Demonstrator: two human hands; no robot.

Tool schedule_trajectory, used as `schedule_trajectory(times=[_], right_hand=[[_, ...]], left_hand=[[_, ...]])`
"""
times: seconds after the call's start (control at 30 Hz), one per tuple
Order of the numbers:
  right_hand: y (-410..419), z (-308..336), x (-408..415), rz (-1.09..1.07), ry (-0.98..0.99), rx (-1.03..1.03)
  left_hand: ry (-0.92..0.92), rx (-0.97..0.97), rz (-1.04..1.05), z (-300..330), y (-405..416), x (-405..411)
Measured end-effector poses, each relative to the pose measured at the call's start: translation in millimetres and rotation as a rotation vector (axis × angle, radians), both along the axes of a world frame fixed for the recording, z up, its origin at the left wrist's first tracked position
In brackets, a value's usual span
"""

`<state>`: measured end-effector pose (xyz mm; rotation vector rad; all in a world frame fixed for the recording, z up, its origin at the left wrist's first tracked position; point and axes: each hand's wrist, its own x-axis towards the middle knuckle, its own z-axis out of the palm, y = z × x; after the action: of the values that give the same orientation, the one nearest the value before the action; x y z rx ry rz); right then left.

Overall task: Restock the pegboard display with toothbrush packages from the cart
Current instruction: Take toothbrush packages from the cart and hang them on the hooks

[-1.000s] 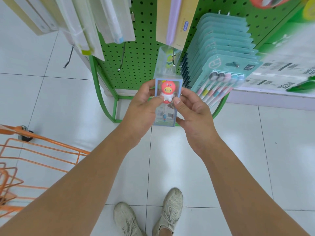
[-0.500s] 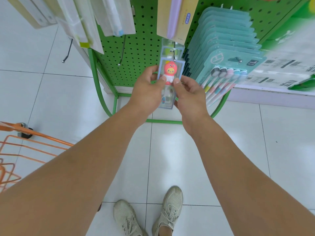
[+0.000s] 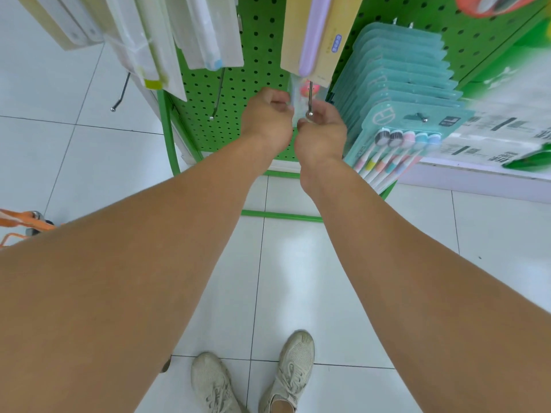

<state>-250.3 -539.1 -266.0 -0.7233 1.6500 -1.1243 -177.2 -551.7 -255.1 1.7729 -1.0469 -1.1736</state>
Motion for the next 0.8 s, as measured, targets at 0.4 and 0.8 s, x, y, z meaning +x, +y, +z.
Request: schedule_trajectory(times=[0.4, 0.8], right_hand=[[87.7, 14.7, 5.4, 0.243, -0.081, 0.138], [256.0, 192.9, 206.3, 0.687, -0.238, -0.061]], left_hand=[[0.215, 0.071, 0.113, 15.8, 113.4, 39.6], [0.383, -0.113, 0.305, 194.8, 311.1, 211.7]])
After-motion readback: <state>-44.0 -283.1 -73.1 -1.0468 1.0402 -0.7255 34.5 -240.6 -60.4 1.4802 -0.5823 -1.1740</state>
